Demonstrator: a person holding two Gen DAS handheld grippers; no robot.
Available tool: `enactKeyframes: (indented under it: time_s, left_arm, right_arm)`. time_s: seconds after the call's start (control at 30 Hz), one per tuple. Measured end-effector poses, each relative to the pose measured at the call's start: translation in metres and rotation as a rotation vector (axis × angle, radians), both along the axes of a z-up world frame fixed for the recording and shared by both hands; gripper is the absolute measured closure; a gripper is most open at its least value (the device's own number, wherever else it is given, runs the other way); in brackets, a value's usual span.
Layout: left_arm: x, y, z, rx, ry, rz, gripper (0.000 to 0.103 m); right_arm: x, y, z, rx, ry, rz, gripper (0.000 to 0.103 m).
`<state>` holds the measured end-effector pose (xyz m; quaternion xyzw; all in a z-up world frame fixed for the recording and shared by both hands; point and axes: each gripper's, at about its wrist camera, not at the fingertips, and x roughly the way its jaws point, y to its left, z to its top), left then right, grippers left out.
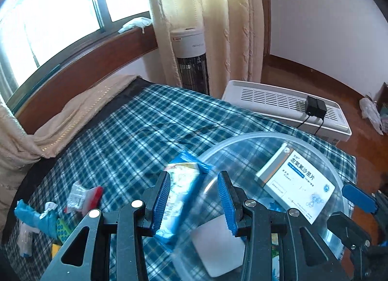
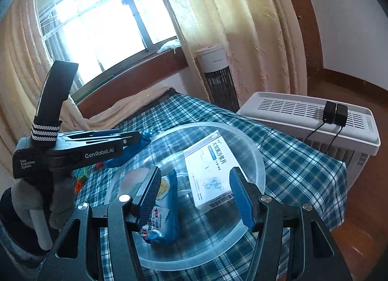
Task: Organize objects
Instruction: 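Carry the cracker bag with the left gripper to the basin and open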
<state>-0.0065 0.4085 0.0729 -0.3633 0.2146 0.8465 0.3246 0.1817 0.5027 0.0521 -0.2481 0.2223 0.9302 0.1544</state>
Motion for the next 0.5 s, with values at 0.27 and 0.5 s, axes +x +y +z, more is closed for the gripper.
enactKeyframes:
  time_s: [0.27, 0.5]
  left_arm:
    - [-0.001, -0.009, -0.002, 0.053, -0.084, -0.031, 0.059]
    - [-0.026, -0.033, 0.007, 0.126, -0.098, 0.056, 0.035]
  right_arm:
    - [-0.001, 0.004, -0.004, -0.017, -0.012, -0.008, 0.043]
    - [-0.002, 0.003, -0.009, -0.018, -0.015, -0.001, 0.043]
